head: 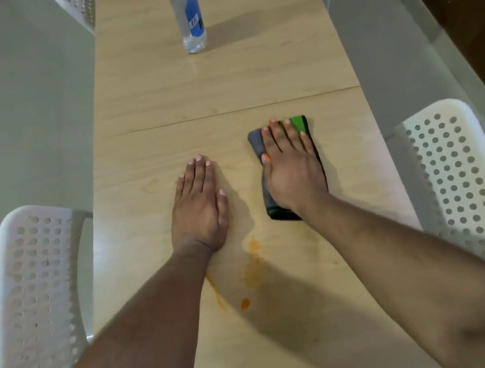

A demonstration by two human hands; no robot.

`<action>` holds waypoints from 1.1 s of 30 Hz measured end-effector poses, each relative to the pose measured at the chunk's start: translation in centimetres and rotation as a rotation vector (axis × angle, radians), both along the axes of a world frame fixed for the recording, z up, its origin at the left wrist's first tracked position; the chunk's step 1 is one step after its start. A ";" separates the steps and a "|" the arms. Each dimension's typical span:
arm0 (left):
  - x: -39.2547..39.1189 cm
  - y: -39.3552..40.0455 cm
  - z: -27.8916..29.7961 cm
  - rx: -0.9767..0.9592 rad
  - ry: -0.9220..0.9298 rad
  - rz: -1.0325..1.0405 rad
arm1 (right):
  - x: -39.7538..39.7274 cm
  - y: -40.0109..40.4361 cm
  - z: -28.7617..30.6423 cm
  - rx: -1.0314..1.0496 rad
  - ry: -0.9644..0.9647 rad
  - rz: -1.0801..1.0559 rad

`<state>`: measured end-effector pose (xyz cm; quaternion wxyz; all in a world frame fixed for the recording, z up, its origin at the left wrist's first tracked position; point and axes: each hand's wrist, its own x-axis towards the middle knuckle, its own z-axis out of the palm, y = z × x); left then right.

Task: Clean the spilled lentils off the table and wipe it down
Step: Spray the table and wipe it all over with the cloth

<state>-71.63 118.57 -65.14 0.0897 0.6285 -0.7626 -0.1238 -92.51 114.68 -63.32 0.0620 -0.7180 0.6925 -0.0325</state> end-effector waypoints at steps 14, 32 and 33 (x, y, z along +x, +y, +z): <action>2.2 6.4 1.1 0.024 0.014 -0.105 | -1.8 22.9 0.7 0.079 0.023 0.259; 5.7 13.2 0.7 -0.007 0.005 -0.093 | 2.7 29.0 0.3 0.091 0.045 0.224; 5.6 13.2 0.6 -0.009 0.006 -0.100 | 1.8 28.8 0.4 0.091 0.057 0.208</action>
